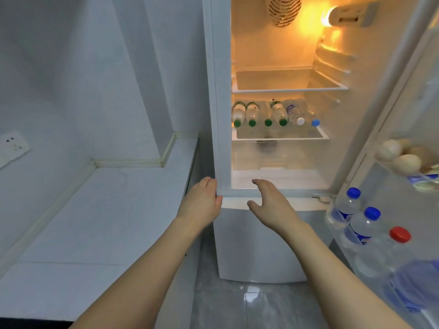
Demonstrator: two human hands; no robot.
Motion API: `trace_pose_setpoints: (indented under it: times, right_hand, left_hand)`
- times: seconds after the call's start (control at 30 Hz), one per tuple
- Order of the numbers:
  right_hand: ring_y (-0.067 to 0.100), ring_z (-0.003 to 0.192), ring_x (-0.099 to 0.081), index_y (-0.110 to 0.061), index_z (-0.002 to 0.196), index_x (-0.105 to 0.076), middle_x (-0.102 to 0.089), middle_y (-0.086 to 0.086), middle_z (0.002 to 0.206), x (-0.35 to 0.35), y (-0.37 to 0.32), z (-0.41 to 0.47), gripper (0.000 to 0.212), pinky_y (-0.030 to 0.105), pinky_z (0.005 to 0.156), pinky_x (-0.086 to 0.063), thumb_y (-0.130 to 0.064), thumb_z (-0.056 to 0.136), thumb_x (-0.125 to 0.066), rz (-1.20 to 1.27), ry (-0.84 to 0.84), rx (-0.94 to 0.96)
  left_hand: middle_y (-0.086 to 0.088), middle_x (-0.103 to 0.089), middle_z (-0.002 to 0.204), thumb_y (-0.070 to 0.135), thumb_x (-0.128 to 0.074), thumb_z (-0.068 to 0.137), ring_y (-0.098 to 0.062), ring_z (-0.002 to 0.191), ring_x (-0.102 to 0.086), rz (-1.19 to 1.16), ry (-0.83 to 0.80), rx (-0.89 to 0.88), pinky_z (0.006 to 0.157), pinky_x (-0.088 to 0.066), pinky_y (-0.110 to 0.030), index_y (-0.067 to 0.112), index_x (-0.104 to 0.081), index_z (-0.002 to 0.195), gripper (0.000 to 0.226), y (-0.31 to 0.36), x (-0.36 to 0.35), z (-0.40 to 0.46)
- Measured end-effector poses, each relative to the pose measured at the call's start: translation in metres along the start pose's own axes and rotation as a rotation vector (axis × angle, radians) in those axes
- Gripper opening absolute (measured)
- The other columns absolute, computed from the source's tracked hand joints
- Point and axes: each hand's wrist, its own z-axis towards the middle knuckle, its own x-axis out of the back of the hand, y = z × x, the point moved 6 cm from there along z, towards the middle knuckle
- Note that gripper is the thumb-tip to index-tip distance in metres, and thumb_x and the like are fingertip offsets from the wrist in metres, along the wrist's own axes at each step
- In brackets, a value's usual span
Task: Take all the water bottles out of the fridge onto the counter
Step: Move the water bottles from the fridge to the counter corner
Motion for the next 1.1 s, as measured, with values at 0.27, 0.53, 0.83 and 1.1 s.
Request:
trace_pose_setpoints:
  times: [0.27,0.53,0.83,1.1]
  right_hand:
    - [0.016,0.139,-0.033,-0.015,0.147,-0.033,-0.033,0.000,0.153,0.043,0.036,0.060,0.059,0.029,0.112,-0.026,-0.026,0.094,-0.055,0.043,0.106,-0.084]
    - [0.022,0.127,-0.048,-0.017,0.134,-0.048,-0.051,0.002,0.137,0.099,0.065,0.159,0.044,0.029,0.101,-0.038,-0.018,0.092,-0.057,0.176,0.247,-0.142]
    - [0.017,0.096,-0.051,-0.011,0.124,-0.055,-0.058,0.003,0.114,0.094,0.108,0.272,0.032,0.029,0.083,-0.040,-0.021,0.094,-0.056,0.431,0.181,-0.303]
    - [0.025,0.090,-0.065,-0.016,0.093,-0.064,-0.069,0.007,0.093,0.058,0.140,0.363,0.013,0.048,0.090,-0.053,-0.025,0.086,-0.057,0.589,0.114,-0.426]
  left_hand:
    - [-0.007,-0.047,0.141,0.033,-0.044,0.100,-0.025,0.117,-0.053,-0.056,-0.020,-0.060,0.091,-0.046,-0.036,0.012,-0.042,0.139,0.045,0.041,-0.002,0.081]
    - [-0.009,-0.053,0.137,0.034,-0.045,0.099,-0.026,0.118,-0.054,-0.228,-0.030,0.024,0.090,-0.044,-0.032,0.011,-0.042,0.140,0.048,0.064,-0.012,0.198]
    - [-0.017,-0.058,0.122,0.027,-0.046,0.095,-0.032,0.103,-0.055,-0.567,-0.078,0.420,0.072,-0.039,-0.035,0.004,-0.051,0.123,0.037,0.050,-0.058,0.320]
    - [-0.018,-0.056,0.129,0.028,-0.045,0.096,-0.037,0.118,-0.053,-0.441,-0.024,0.621,0.092,-0.044,-0.038,0.005,-0.050,0.128,0.039,0.023,-0.089,0.395]
